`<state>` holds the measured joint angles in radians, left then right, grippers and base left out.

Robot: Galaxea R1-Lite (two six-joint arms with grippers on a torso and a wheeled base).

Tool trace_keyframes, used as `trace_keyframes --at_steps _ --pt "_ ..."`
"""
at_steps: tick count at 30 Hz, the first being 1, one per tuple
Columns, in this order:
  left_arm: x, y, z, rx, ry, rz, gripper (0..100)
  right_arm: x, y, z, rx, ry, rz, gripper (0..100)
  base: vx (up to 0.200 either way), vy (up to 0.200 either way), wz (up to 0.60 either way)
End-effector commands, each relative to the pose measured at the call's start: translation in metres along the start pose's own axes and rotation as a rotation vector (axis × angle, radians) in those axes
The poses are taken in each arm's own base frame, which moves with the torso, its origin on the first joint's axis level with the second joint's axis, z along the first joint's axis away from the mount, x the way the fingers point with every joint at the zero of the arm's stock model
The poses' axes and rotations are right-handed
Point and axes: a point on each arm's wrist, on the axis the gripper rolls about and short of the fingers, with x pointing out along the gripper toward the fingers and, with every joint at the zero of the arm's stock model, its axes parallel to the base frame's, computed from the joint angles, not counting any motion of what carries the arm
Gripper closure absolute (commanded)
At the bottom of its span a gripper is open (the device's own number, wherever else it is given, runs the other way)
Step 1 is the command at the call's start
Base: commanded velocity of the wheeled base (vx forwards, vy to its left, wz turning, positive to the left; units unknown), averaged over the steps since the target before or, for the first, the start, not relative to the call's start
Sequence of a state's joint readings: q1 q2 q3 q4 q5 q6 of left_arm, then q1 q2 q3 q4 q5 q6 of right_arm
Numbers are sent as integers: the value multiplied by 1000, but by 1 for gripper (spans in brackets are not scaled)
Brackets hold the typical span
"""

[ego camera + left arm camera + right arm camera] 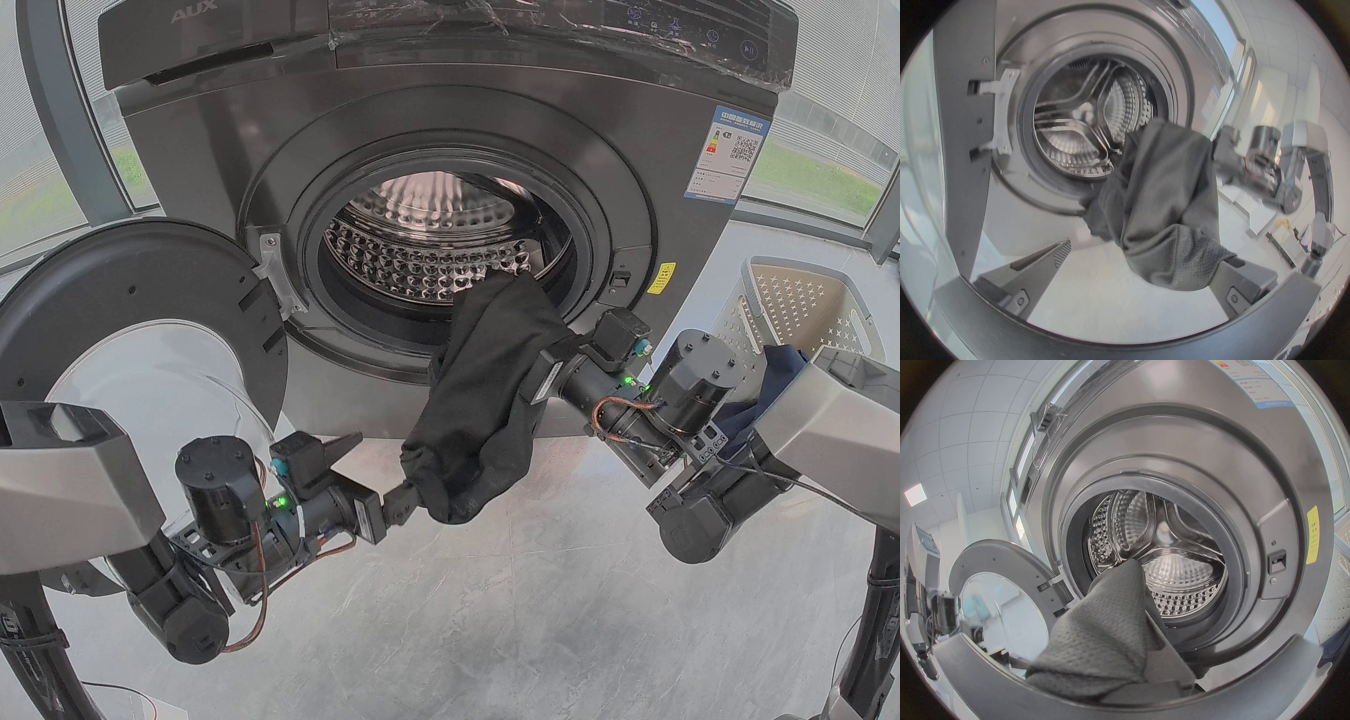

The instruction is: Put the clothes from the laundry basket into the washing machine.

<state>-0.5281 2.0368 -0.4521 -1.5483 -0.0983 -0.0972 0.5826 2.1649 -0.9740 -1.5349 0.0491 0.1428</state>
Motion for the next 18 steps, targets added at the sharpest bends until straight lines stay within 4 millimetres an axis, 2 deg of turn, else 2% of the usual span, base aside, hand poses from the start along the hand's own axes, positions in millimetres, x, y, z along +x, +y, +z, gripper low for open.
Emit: trace_keyframes --at_steps 1,10,18 --pt "-11 -5 -31 12 141 -16 0 8 2 7 -1 -37 9 100 0 0 0" --pt "-13 -15 -53 21 231 -76 0 10 3 8 0 -48 11 100 0 0 0" --pt "-13 -18 -58 45 250 -90 0 13 3 11 0 -63 3 100 0 0 0"
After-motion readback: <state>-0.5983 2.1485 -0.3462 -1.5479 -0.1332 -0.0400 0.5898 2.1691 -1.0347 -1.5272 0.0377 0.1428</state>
